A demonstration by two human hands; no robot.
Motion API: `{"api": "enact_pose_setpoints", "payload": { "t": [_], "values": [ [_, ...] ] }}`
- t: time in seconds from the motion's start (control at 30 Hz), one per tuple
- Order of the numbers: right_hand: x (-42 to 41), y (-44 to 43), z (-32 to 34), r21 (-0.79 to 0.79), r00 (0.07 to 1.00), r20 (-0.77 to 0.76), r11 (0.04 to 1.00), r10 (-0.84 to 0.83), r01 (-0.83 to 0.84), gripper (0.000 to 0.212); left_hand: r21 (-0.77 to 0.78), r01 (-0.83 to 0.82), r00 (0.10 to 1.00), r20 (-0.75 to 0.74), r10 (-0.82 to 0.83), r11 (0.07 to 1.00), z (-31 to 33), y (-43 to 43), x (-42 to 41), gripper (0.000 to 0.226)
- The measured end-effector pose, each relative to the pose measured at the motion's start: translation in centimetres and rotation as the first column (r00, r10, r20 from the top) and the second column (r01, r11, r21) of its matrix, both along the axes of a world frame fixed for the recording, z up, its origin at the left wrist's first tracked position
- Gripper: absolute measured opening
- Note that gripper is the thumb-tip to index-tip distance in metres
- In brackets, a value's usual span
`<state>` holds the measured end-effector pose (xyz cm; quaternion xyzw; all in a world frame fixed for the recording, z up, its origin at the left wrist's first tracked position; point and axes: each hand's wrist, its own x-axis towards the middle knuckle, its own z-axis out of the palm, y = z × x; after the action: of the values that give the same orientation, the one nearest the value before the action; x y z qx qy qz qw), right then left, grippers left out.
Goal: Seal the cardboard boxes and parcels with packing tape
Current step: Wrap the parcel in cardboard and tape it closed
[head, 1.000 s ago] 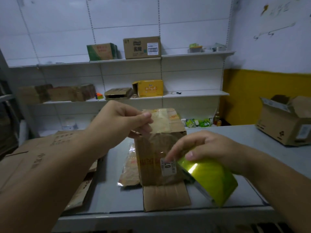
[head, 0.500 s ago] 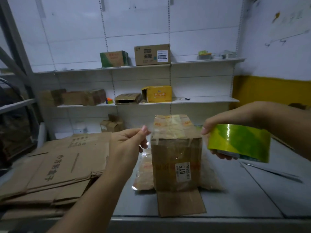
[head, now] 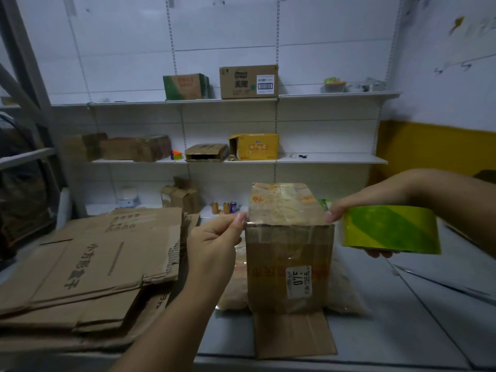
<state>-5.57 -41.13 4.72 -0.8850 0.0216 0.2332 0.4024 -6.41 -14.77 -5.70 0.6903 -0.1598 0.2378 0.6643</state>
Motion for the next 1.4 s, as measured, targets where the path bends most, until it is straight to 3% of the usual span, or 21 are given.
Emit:
{"api": "enact_pose_setpoints", "payload": {
  "t": [0.13, 0.17, 0.27, 0.37, 0.47, 0.7, 0.77, 0.83, 0.93, 1.0, 1.07, 1.1, 1.13, 1.17, 1.2, 1.23, 1.3, 1.33, 1.4],
  "values": [
    [0.2, 0.8, -0.2, -0.082, 0.998, -0.004, 0.995, 0.065, -0.065, 0.105, -0.088, 0.085, 0.995, -0.052, -0.090, 0.992, -0.2, -0.2, 0.2, 0.020],
    [0.0, 1.2, -0.1, -0.151, 0.993, -0.045, 0.982, 0.112, -0.118, 0.103, -0.107, 0.108, 0.992, -0.058, -0.114, 0.988, -0.4, -0.2, 0.2, 0.020],
    [-0.2, 2.1, -0.1, -0.384, 0.979, -0.113, 0.901, 0.170, -0.200, 0.069, -0.143, 0.136, 0.986, -0.075, -0.148, 0.980, -1.7, -0.5, 0.4, 0.030],
    [-0.2, 2.6, -0.4, -0.359, 0.976, -0.091, 0.907, 0.200, -0.219, 0.035, -0.293, 0.188, 0.955, -0.168, -0.244, 0.937, -2.6, -1.0, 0.8, 0.033],
    [0.2, 2.3, -0.8, -0.326, 0.970, -0.070, 0.913, 0.235, -0.245, 0.018, -0.521, 0.282, 0.858, -0.239, -0.455, 0.806, -2.3, -1.4, 1.1, 0.031],
    [1.1, 2.0, -1.2, -0.348, 0.962, -0.023, 0.900, 0.272, -0.263, 0.014, -0.676, 0.338, 0.633, -0.351, -0.690, 0.655, -1.4, -0.7, 1.9, 0.045],
    [1.1, 2.0, -1.3, -0.349, 0.963, -0.023, 0.900, 0.270, -0.261, 0.024, -0.714, 0.338, 0.597, -0.341, -0.726, 0.613, -1.0, -0.6, 1.8, 0.045],
    [1.0, 2.0, -1.4, -0.352, 0.963, -0.020, 0.900, 0.268, -0.258, 0.027, -0.703, 0.335, 0.596, -0.358, -0.719, 0.628, -0.4, -0.6, 1.4, 0.040],
    [0.9, 1.9, -1.4, -0.353, 0.966, -0.017, 0.903, 0.257, -0.246, 0.028, -0.579, 0.311, 0.679, -0.420, -0.602, 0.754, -0.2, -0.7, 0.9, 0.035],
    [0.9, 1.8, -1.5, -0.339, 0.968, -0.017, 0.909, 0.251, -0.241, 0.032, -0.417, 0.231, 0.825, -0.395, -0.404, 0.879, -0.6, -0.7, 0.7, 0.032],
    [0.9, 1.7, -1.5, -0.305, 0.970, -0.026, 0.922, 0.241, -0.237, 0.025, -0.082, 0.040, 0.985, -0.165, -0.053, 0.996, -0.8, -0.4, 0.6, 0.020],
    [1.0, 1.6, -1.5, -0.281, 0.968, -0.034, 0.927, 0.248, -0.247, 0.023, 0.108, -0.116, 0.990, 0.097, 0.106, 0.987, -0.5, -0.2, 0.6, 0.011],
    [1.0, 1.5, -1.5, -0.262, 0.966, -0.043, 0.930, 0.254, -0.256, 0.023, 0.260, -0.237, 0.915, 0.383, 0.125, 0.936, -0.2, 0.1, 0.8, 0.010],
    [1.1, 1.5, -1.6, -0.262, 0.965, -0.044, 0.929, 0.260, -0.262, 0.024, 0.384, -0.307, 0.805, 0.593, 0.022, 0.871, 0.2, 0.1, 1.0, 0.018],
    [1.1, 1.5, -1.5, -0.266, 0.963, -0.046, 0.926, 0.264, -0.267, 0.025, 0.511, -0.350, 0.721, 0.682, -0.122, 0.785, 0.5, 0.1, 1.3, 0.028],
    [1.2, 1.5, -1.4, -0.270, 0.962, -0.045, 0.924, 0.268, -0.270, 0.027, 0.627, -0.407, 0.690, 0.688, -0.226, 0.664, 0.8, -0.1, 1.7, 0.035],
    [1.5, 1.4, -1.4, -0.267, 0.964, -0.048, 0.927, 0.260, -0.264, 0.028, 0.756, -0.494, 0.718, 0.633, -0.289, 0.429, 1.0, -0.3, 2.7, 0.043],
    [1.6, 1.3, -1.4, -0.261, 0.966, -0.052, 0.931, 0.253, -0.257, 0.028, 0.784, -0.495, 0.739, 0.607, -0.293, 0.375, 0.9, -0.3, 3.2, 0.043],
    [1.7, 1.1, -1.3, -0.221, 0.962, -0.128, 0.939, 0.240, -0.264, 0.028, 0.817, -0.438, 0.770, 0.556, -0.313, 0.375, 0.6, -0.2, 3.8, 0.041]
  ]
}}
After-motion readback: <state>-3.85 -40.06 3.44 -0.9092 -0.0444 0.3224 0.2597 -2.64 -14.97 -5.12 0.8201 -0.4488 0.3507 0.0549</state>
